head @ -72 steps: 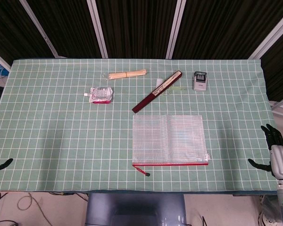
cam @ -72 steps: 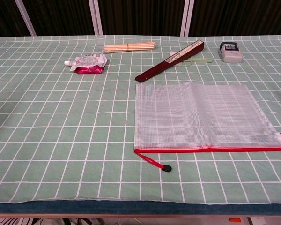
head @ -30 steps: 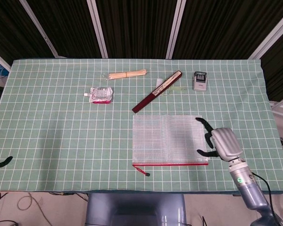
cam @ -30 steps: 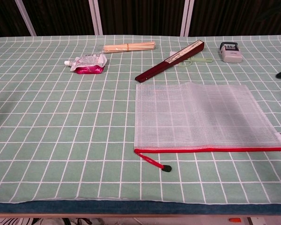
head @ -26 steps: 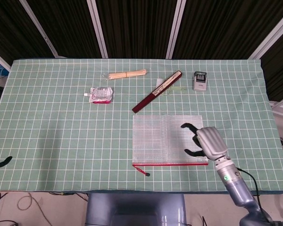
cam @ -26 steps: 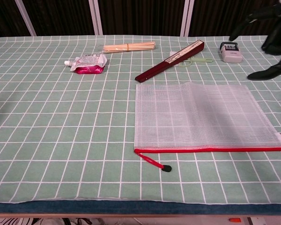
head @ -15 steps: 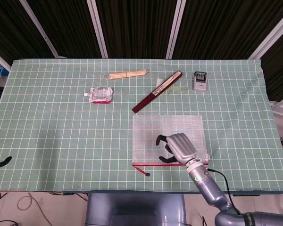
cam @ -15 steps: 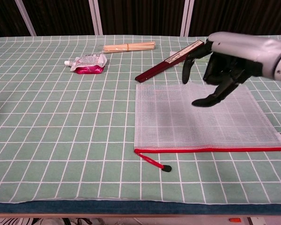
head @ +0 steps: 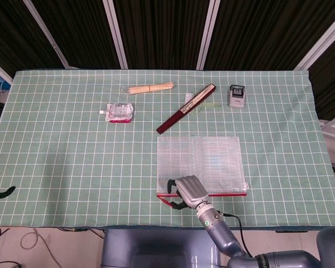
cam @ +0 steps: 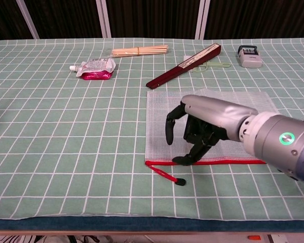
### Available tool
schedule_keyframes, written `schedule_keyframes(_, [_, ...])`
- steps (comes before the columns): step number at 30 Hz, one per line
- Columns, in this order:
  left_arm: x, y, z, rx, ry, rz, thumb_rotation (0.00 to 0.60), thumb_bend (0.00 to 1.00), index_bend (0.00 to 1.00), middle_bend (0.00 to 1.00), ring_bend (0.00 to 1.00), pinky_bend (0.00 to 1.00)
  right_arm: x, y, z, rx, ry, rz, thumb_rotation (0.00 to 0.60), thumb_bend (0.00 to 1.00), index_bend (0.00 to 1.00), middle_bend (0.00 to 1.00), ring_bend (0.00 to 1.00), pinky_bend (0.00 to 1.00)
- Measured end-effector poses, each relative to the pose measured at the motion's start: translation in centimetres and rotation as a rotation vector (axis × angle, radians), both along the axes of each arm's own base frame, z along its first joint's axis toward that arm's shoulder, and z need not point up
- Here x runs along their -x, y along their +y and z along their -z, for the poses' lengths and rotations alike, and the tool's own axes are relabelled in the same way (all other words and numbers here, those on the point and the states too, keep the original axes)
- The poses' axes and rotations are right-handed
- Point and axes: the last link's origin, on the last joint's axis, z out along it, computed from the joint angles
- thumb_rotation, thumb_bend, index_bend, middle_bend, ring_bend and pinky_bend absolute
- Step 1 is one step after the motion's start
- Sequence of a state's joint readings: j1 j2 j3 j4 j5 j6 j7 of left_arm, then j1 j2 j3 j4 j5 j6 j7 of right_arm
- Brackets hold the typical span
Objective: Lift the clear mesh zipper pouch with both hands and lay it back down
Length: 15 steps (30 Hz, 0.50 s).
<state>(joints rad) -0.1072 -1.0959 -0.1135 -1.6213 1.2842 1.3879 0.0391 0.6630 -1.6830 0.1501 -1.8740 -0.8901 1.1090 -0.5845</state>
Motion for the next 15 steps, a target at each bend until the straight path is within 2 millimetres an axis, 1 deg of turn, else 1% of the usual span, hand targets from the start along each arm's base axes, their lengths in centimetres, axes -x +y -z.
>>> schedule_keyframes(8, [0.1,0.0,0.1,0.01,-0.002,-0.006,0.6,0.0,0.0,0.0,0.0,0.0,0.5,0.7,2.0,-0.013,0.02,0.046,0.6,0.36,0.52,1.0,1.0,0.99])
schedule_keyframes(15, [0.1,0.1,0.1,0.012,-0.001,-0.009,0.6,0.0,0.0,0.0,0.0,0.0,0.9,1.2,2.9,-0.027,0.023,0.078,0.6,0.36,0.52,1.0,1.0,0.99])
